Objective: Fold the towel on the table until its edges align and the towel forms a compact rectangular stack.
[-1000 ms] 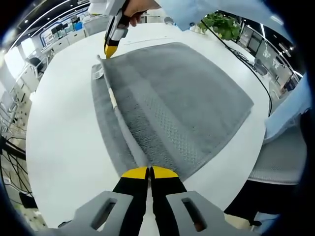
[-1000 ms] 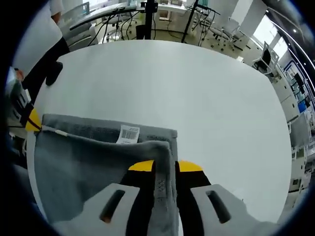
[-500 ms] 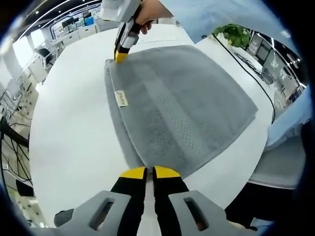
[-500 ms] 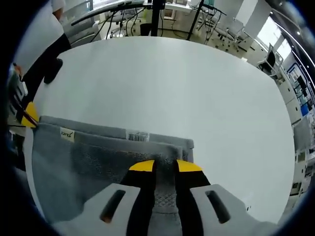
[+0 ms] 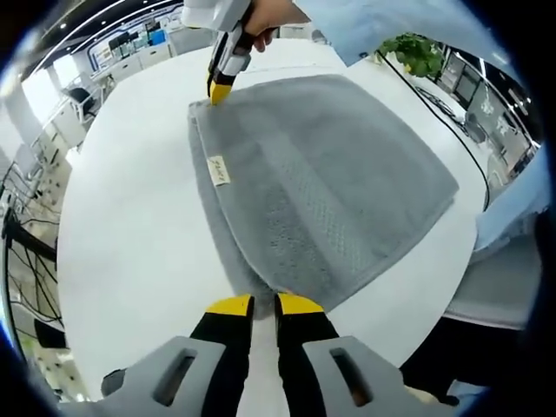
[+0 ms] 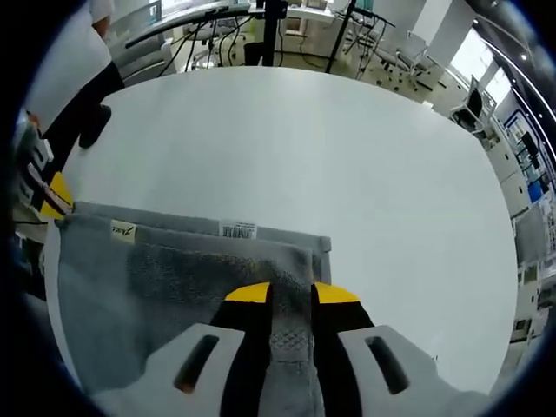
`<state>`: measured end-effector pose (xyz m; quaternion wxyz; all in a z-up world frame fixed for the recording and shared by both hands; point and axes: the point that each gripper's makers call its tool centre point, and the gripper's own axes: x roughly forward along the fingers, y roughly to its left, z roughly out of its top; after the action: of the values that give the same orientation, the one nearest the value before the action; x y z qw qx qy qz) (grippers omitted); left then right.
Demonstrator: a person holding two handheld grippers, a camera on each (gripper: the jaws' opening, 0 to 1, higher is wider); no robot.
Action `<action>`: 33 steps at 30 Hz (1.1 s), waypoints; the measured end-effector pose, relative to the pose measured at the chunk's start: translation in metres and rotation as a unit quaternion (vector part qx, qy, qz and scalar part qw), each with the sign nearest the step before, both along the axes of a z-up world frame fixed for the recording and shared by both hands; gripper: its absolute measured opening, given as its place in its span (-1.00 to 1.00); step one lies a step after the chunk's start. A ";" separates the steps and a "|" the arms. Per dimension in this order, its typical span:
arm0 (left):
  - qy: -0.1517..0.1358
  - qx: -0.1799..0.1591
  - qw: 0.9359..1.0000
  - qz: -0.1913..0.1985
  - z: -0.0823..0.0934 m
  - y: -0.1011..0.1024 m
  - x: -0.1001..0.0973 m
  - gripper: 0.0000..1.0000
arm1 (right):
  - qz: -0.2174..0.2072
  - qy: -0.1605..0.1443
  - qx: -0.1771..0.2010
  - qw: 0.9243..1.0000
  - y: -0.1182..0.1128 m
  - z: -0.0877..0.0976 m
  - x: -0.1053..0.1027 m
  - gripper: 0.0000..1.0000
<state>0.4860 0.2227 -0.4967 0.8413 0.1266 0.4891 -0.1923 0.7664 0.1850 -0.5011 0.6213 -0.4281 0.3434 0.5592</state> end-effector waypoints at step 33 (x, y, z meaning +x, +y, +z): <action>-0.063 -0.015 0.998 -0.008 0.037 -0.048 0.014 -0.30 | -0.050 0.022 0.032 0.998 -0.080 0.034 0.006 -0.28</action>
<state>0.5004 0.1747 -0.4600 0.8705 0.1302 0.4314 -0.1978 0.7727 0.1046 -0.4666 0.6542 -0.3782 0.3603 0.5470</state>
